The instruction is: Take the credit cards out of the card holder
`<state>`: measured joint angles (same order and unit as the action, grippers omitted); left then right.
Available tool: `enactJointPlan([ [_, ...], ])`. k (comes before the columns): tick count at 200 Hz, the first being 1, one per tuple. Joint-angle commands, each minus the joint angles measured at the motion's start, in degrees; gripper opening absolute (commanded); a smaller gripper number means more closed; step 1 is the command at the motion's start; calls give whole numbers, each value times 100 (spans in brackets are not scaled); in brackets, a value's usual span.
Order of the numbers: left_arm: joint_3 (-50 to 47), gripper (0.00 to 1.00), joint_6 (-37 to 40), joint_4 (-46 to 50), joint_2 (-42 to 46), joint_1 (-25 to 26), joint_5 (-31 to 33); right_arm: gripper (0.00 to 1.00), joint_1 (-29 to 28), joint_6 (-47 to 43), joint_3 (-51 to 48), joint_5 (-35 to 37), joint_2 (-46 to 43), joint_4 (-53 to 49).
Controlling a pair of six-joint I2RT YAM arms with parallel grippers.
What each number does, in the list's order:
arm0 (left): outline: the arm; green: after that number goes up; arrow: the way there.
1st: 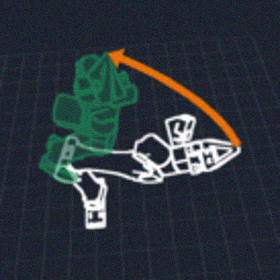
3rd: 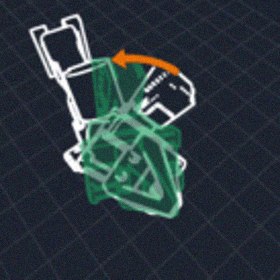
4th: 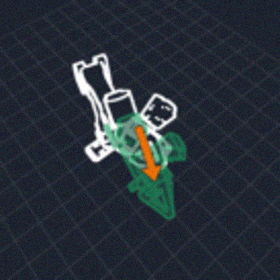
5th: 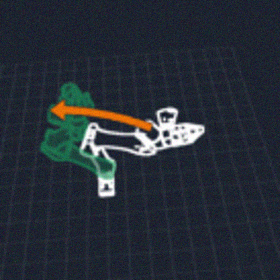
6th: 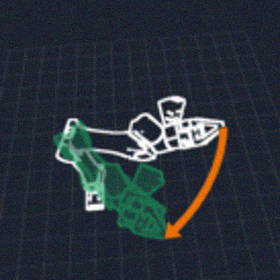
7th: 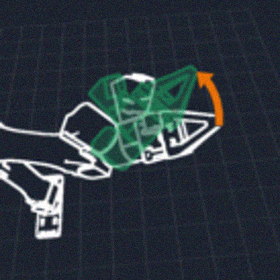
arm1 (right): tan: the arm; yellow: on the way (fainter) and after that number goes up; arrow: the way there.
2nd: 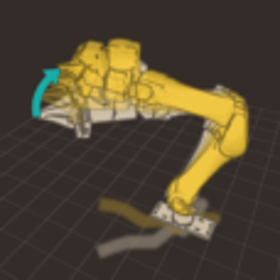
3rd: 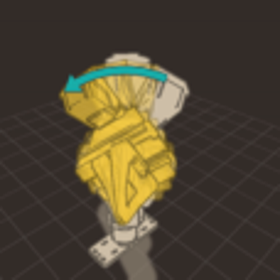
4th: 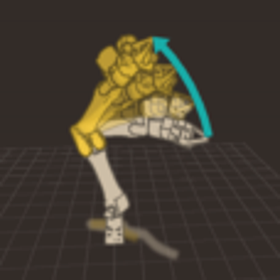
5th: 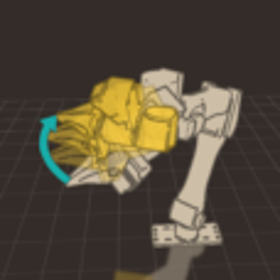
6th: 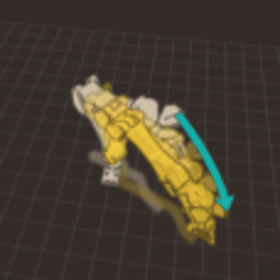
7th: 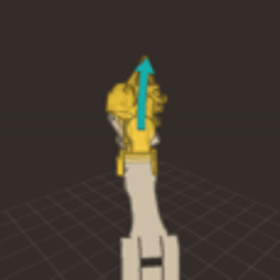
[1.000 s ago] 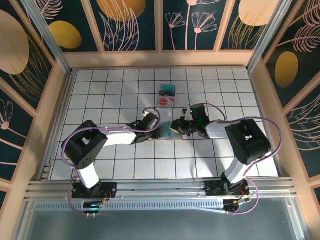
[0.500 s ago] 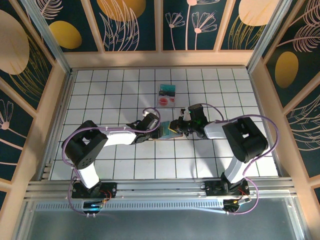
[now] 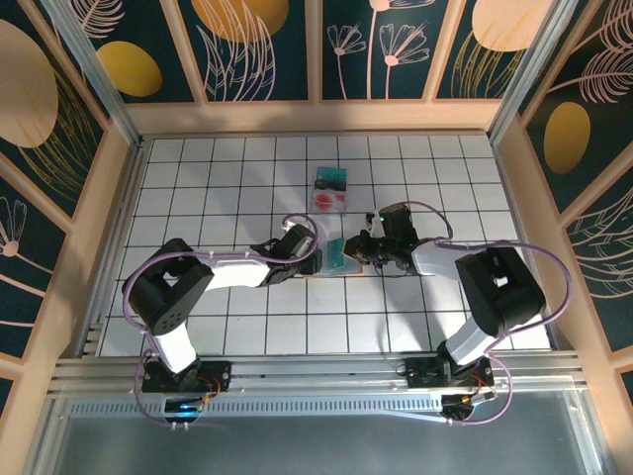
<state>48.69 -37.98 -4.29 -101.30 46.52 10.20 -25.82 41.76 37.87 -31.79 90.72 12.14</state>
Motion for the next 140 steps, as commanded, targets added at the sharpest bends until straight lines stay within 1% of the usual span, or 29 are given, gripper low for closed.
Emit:
enactJointPlan([
  [1,-150,59,-5,451,27,23,123,0,66,-397,164,437,-350,-586],
  [34,-29,62,44,558,273,24,132,0,78,-663,230,753,-786,-971],
  [51,60,67,61,613,602,23,140,0,91,-771,232,868,-1032,-1059],
  [82,218,74,37,684,1145,15,192,0,98,-853,196,948,-1457,-961],
  [95,256,74,-1,630,1368,6,184,0,98,-836,162,914,-1622,-809],
  [113,194,74,-48,327,1705,-61,-93,0,101,-766,70,843,-1871,-507],
  [140,-52,72,-255,-595,2114,-327,-972,0,104,-549,-104,652,-2153,169],
])
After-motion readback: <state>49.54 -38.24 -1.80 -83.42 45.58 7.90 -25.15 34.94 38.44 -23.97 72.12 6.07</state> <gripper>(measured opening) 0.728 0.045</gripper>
